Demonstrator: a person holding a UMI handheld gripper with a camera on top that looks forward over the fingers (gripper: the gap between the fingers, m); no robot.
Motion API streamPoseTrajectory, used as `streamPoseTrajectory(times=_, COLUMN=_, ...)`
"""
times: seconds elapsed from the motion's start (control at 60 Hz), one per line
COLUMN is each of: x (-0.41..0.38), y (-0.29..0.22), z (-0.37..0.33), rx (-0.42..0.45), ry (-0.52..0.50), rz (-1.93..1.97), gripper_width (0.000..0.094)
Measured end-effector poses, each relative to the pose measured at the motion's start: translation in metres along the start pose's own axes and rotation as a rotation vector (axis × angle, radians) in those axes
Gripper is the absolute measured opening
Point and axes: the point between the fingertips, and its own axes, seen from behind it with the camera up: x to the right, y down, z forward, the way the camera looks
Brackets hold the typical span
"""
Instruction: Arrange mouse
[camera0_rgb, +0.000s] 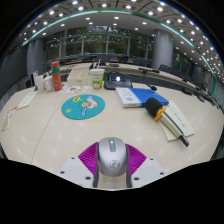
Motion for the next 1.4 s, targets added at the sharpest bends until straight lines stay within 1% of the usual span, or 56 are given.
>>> streamPoseTrajectory(times=0.117, x=-0.005, y=-0.087, z=-0.022, rx=0.127, ry=0.032, rz=0.045, gripper_width=0.0370)
streamPoseTrajectory(times=0.2, x=-0.018, y=-0.151, z=-0.025, rx=0.200, ry=0.037, rz=0.058, gripper_width=0.0371)
streamPoseTrajectory(times=0.3, x=-0.041, y=-0.213, z=-0.008, rx=0.251, ry=0.023, rz=0.088, gripper_width=0.0370)
streamPoseTrajectory(times=0.367, x=-0.063, y=-0.236, z=0.015, rx=0.261, ry=0.017, rz=0.095, gripper_width=0.0369)
streamPoseTrajectory(times=0.417, x=-0.077, y=-0.251, z=0.039, rx=0.251, ry=0.007, rz=0.090, gripper_width=0.0368)
streamPoseTrajectory(times=0.483, x=-0.101, y=-0.248, z=0.072, rx=0.235, ry=-0.003, rz=0.096, gripper_width=0.0367)
streamPoseTrajectory(times=0.567, x=-0.123, y=-0.240, z=0.116, rx=0.179, ry=-0.006, rz=0.102, gripper_width=0.0368)
streamPoseTrajectory(times=0.683, x=-0.144, y=-0.204, z=0.174, rx=0.092, ry=-0.005, rz=0.116, gripper_width=0.0369)
streamPoseTrajectory(times=0.767, x=-0.146, y=-0.179, z=0.204, rx=0.044, ry=0.015, rz=0.119, gripper_width=0.0375)
streamPoseTrajectory(times=0.85, x=-0.142, y=-0.162, z=0.225, rx=0.015, ry=0.042, rz=0.110, gripper_width=0.0438)
streamPoseTrajectory(times=0.95, x=-0.142, y=-0.140, z=0.237, rx=-0.047, ry=0.032, rz=0.134, gripper_width=0.0504)
streamPoseTrajectory(times=0.983, x=-0.143, y=-0.138, z=0.237, rx=-0.048, ry=0.025, rz=0.141, gripper_width=0.0527)
streamPoseTrajectory(times=1.017, x=-0.142, y=-0.140, z=0.234, rx=-0.040, ry=0.021, rz=0.140, gripper_width=0.0586)
streamPoseTrajectory(times=1.033, x=-0.140, y=-0.140, z=0.232, rx=-0.041, ry=0.026, rz=0.138, gripper_width=0.0636)
streamPoseTrajectory(times=1.083, x=-0.138, y=-0.145, z=0.224, rx=-0.041, ry=0.033, rz=0.118, gripper_width=0.0839)
streamPoseTrajectory(times=1.1, x=-0.138, y=-0.146, z=0.220, rx=-0.038, ry=0.034, rz=0.109, gripper_width=0.0873)
streamPoseTrajectory(times=1.133, x=-0.137, y=-0.149, z=0.211, rx=-0.032, ry=0.038, rz=0.092, gripper_width=0.0832)
streamPoseTrajectory(times=1.2, x=-0.135, y=-0.160, z=0.186, rx=-0.010, ry=0.044, rz=0.065, gripper_width=0.0871)
streamPoseTrajectory(times=1.267, x=-0.136, y=-0.170, z=0.154, rx=0.014, ry=0.045, rz=0.042, gripper_width=0.0850)
streamPoseTrajectory(times=1.4, x=-0.143, y=-0.184, z=0.073, rx=0.053, ry=0.033, rz=0.015, gripper_width=0.0853)
